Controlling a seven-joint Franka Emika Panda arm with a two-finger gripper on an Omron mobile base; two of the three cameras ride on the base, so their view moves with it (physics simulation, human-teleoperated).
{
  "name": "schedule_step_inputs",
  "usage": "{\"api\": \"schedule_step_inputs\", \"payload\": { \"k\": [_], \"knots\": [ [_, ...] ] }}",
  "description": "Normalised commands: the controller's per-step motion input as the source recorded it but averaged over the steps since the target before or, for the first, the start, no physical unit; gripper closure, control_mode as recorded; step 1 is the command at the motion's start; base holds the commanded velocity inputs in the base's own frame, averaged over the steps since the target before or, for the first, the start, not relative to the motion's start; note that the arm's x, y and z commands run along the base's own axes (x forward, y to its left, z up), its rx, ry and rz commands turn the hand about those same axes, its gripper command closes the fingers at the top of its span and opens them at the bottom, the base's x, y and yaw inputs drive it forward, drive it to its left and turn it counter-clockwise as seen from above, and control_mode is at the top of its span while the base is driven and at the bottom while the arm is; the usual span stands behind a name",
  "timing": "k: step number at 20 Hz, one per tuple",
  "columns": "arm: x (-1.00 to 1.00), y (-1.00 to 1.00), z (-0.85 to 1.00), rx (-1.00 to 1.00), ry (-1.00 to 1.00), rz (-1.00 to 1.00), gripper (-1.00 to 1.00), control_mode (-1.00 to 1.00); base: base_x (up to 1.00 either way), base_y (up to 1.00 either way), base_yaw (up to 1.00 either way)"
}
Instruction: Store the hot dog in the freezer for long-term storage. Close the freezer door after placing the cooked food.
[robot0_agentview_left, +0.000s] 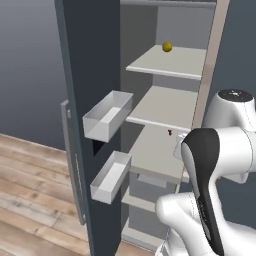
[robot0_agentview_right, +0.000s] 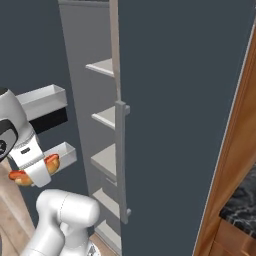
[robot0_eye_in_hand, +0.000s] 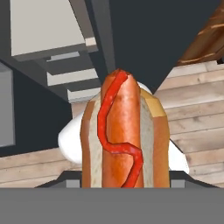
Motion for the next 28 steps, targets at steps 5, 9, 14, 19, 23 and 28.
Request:
{"api": "schedule_step_inputs", "payload": {
  "k": [5,9,14,19,23,28],
  "knots": [
    [0.00,0.00,0.00,0.00,0.00,0.00,1.00,1.00,0.40,0.06,0.00],
    [0.00,0.00,0.00,0.00,0.00,0.00,1.00,1.00,0.42,0.02,0.00],
    [0.00,0.00,0.00,0.00,0.00,0.00,1.00,1.00,0.39,0.13,0.00],
    [0.00,0.00,0.00,0.00,0.00,0.00,1.00,1.00,0.37,0.37,-0.03],
    [0.00,0.00,0.00,0.00,0.00,0.00,1.00,1.00,0.40,0.33,-0.03],
    [0.00,0.00,0.00,0.00,0.00,0.00,1.00,1.00,0.11,-0.04,0.00]
  ]
}}
